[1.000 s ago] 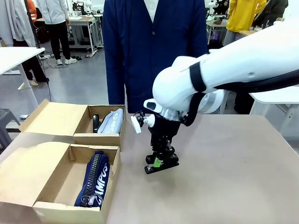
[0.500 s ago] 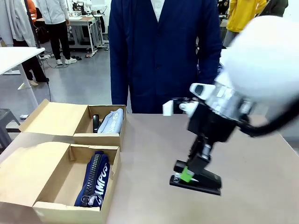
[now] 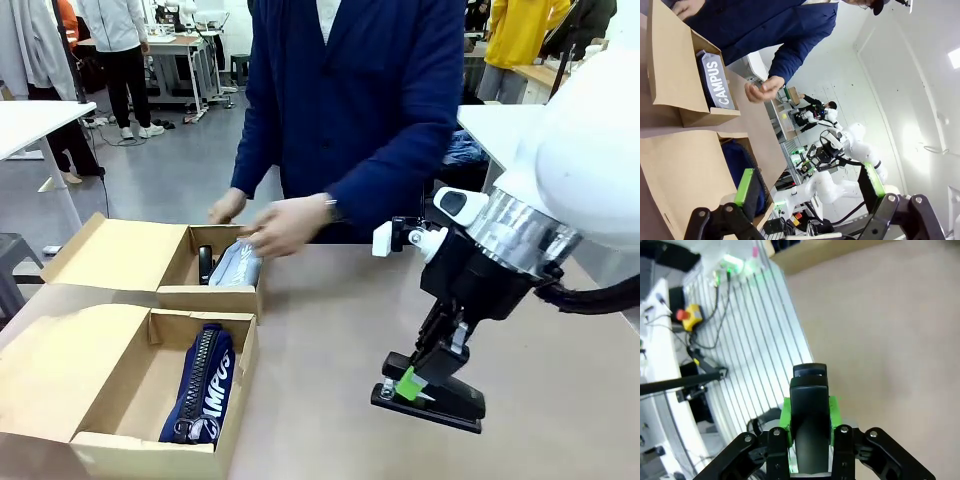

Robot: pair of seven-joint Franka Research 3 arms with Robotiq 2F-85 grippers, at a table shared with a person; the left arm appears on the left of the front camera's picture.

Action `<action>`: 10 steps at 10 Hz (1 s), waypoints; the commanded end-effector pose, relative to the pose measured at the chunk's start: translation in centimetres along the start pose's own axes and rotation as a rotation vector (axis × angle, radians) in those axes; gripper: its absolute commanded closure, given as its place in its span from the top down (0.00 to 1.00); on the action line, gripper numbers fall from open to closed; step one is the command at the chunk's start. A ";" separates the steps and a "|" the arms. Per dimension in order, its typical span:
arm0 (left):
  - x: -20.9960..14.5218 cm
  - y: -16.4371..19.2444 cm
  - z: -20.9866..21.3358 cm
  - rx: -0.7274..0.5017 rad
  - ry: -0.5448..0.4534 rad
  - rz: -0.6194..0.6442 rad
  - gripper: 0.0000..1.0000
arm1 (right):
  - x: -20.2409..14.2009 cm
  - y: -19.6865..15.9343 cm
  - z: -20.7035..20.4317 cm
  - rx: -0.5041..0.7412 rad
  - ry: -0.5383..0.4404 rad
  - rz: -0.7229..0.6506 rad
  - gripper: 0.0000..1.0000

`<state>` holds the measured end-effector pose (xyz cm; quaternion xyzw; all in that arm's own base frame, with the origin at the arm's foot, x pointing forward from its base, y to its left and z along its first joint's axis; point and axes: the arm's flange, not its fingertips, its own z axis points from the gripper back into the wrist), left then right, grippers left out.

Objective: Place items inside the box.
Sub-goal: Pick up a Pencil pouch or Stapler and place it inside the Mailer Box closest to the robot.

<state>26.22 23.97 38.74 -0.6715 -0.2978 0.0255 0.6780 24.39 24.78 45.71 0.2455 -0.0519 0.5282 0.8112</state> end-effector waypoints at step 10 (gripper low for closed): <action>-0.1 -0.2 -0.1 -0.015 -0.004 -0.021 1.00 | -7.2 3.0 4.6 -0.486 -0.473 -1.098 0.32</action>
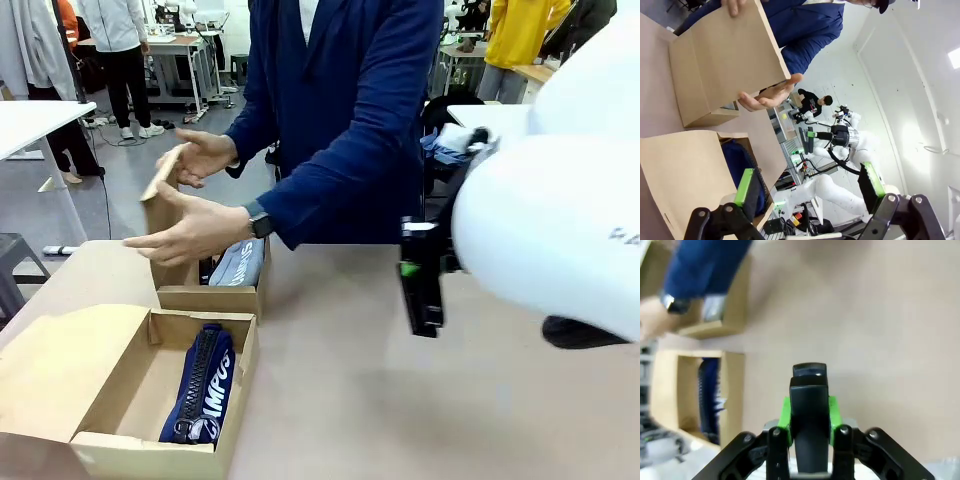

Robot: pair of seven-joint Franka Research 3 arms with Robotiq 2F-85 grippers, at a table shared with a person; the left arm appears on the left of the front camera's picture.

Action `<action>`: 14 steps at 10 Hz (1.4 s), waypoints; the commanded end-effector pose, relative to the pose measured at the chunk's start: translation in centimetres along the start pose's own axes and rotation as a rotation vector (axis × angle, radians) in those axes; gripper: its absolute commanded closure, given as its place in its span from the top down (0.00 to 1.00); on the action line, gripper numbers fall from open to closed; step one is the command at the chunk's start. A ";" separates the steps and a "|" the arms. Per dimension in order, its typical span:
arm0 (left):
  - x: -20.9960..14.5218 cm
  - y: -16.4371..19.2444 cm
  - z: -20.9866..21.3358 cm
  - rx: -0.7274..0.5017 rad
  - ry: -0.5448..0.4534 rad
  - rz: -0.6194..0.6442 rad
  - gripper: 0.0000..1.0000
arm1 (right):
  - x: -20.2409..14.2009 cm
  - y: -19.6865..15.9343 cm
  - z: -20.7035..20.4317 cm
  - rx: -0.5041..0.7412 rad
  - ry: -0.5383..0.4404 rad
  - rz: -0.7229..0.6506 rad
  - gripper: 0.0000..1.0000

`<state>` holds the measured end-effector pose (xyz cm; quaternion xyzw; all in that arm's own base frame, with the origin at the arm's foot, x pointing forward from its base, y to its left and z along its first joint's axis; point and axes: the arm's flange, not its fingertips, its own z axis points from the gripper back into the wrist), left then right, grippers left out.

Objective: Place items inside the box.
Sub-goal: Pick up a Pencil pouch or Stapler and place it inside the Mailer Box closest to the robot.

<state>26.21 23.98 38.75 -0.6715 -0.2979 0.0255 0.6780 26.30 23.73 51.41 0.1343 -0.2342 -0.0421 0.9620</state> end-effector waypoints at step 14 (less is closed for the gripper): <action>-0.1 -0.2 -0.1 -0.015 -0.004 -0.021 1.00 | -2.6 -2.3 -7.3 0.377 0.396 0.188 0.32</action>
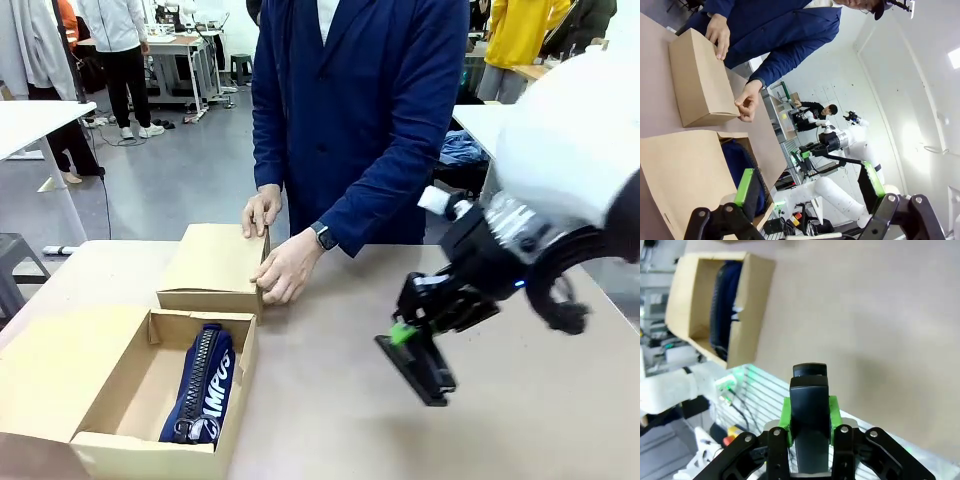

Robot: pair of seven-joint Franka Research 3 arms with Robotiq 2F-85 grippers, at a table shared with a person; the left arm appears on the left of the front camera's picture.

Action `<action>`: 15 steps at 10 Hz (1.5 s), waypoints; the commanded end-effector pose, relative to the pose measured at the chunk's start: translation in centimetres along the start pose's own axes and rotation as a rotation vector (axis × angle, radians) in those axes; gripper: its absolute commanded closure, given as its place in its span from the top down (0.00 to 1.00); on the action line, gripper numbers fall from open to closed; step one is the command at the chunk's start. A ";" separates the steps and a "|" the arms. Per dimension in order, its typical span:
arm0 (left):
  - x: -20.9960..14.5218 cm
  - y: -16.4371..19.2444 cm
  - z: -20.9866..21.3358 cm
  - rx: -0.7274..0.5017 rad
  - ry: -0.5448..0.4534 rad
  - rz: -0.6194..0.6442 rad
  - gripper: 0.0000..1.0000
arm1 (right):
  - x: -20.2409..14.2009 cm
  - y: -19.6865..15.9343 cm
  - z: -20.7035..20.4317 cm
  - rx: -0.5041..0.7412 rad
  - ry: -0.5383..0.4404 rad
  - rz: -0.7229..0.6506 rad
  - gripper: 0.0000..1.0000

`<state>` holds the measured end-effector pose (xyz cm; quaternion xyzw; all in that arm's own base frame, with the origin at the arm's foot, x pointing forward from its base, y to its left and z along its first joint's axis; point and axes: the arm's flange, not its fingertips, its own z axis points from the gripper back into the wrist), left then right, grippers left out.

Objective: Place items inside the box.
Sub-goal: Pick up a Pencil pouch or Stapler and place it inside the Mailer Box closest to the robot.

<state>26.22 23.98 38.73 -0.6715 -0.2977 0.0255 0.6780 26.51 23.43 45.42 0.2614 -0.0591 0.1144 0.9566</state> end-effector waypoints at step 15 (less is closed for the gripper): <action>-0.1 -0.2 -0.1 -0.015 -0.004 -0.021 1.00 | 2.7 19.5 -11.3 0.207 0.031 0.125 0.32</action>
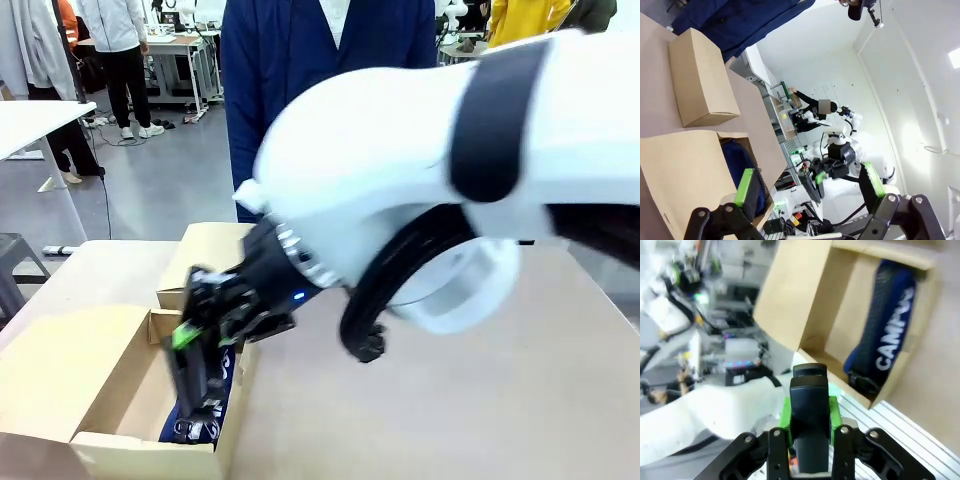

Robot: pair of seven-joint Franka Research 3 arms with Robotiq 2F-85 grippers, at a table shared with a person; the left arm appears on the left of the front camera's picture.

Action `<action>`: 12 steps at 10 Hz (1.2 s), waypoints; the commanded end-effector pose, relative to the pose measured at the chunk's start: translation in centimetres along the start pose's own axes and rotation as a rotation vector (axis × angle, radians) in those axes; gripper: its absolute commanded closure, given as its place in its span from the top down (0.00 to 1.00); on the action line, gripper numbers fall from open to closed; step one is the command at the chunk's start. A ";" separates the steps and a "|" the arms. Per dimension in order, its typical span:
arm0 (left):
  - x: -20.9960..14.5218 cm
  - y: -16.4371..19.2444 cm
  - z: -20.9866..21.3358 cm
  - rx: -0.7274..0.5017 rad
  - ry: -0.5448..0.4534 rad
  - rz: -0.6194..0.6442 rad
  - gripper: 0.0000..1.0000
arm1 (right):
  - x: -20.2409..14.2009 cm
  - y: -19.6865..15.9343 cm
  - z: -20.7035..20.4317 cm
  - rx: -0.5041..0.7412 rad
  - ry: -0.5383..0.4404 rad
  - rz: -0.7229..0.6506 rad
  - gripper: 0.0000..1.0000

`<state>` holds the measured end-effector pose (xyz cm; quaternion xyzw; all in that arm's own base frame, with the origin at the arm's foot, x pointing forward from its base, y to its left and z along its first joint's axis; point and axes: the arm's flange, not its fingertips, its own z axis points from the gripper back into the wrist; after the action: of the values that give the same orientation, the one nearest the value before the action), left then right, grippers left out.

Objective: Place items inside the box.
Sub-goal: Pick up a Pencil pouch or Stapler and place it inside the Mailer Box closest to the robot.

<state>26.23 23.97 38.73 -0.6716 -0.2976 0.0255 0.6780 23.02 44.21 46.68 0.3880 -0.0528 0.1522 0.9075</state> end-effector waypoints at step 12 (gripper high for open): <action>-0.1 -0.2 -0.1 -0.015 -0.004 -0.021 1.00 | 7.3 2.2 -11.6 -0.151 -0.049 -0.215 0.32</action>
<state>26.22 23.98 38.73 -0.6715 -0.2978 0.0255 0.6780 28.47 51.72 39.73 0.3308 -0.0536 0.0459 0.9410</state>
